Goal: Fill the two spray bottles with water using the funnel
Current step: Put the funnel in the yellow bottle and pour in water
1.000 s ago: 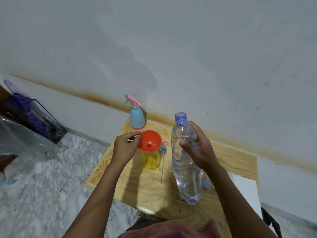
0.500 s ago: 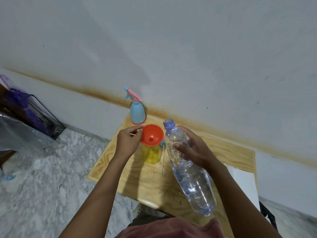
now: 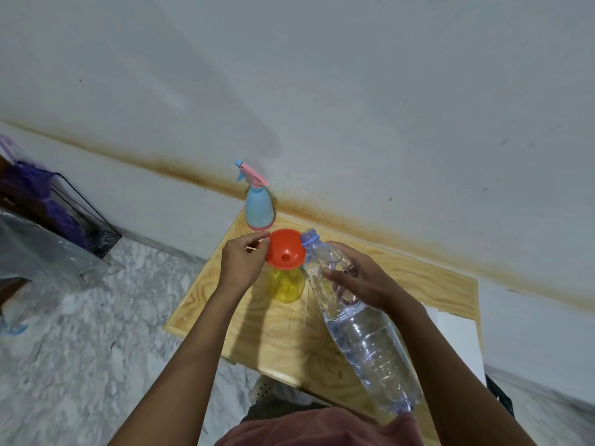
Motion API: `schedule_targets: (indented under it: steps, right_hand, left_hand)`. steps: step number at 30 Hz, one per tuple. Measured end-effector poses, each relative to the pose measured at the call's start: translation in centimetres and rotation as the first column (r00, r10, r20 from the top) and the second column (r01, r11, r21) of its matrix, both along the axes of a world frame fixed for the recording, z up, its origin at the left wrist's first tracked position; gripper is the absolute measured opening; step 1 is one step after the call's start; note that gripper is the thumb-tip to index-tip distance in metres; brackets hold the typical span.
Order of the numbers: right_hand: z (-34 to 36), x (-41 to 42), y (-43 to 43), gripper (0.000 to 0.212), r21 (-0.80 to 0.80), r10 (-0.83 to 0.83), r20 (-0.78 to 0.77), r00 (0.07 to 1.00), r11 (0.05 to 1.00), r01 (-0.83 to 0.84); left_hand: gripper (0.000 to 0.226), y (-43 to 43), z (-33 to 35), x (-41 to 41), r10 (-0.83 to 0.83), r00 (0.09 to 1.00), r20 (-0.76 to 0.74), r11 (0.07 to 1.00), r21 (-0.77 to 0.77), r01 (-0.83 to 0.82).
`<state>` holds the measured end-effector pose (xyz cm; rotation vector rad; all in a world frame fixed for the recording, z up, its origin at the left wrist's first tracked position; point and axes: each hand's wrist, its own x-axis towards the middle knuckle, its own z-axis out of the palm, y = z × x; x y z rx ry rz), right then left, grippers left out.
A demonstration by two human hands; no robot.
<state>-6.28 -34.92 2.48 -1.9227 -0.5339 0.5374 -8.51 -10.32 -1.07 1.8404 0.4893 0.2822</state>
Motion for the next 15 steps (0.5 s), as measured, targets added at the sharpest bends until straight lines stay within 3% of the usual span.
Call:
schedule_targets:
  steps: [10, 15]
  right_hand:
    - [0.8, -0.1, 0.2, 0.055, -0.062, 0.047, -0.066, 0.997, 0.997, -0.051]
    - [1.2, -0.2, 0.3, 0.042, -0.067, 0.063, -0.09, 0.994, 0.995, -0.07]
  left_hand:
    - [0.02, 0.1, -0.2, 0.0, -0.005, 1.0, -0.006, 1.0, -0.01, 0.005]
    - [0.02, 0.2, -0.1, 0.0, -0.01, 1.0, -0.003, 1.0, -0.006, 0.01]
